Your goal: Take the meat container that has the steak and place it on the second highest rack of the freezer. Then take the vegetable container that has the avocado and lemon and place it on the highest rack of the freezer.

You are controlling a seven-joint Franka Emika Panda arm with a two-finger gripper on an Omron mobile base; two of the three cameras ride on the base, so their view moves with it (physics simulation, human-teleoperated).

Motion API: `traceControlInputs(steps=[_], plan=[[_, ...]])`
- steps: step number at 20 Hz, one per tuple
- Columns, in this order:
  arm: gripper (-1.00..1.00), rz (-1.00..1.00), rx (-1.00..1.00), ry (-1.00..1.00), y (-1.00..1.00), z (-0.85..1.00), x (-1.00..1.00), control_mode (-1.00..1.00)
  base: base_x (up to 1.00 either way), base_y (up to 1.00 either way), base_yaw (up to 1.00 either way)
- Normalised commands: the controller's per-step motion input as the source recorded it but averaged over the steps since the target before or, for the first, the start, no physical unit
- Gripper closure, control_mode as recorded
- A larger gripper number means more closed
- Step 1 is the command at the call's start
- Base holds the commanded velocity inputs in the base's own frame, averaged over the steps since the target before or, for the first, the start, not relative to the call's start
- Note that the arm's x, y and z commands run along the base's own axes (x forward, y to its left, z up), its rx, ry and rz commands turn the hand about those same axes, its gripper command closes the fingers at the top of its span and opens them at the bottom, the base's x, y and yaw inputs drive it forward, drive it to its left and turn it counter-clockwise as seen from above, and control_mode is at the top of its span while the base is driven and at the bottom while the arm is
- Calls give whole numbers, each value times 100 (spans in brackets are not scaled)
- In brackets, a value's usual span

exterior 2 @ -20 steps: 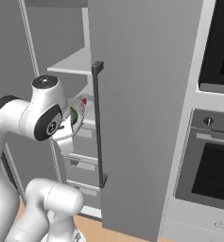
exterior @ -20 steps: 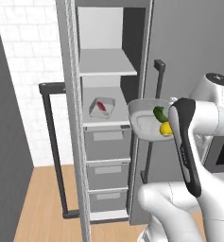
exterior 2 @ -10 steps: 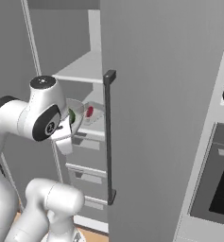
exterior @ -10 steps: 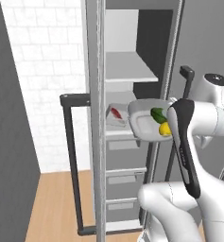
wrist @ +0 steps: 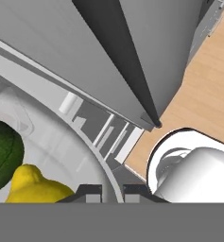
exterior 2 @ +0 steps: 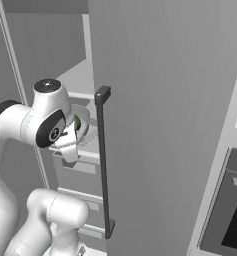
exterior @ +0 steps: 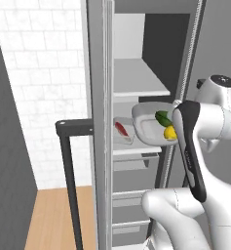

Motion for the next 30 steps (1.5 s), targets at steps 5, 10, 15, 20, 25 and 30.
traceControlInputs(steps=[5,10,15,20,25,30], plan=[[100,0,0,0,0,0,0,100,0,5,-1],[100,-6,0,-12,0,48,0,-100,0,0,0],[100,-16,1,-16,0,76,3,-100,0,0,0],[100,-21,3,-18,5,57,41,-100,0,0,0],[100,-4,9,-25,27,55,8,-100,0,0,0],[100,0,20,-16,2,7,38,-100,0,0,0]])
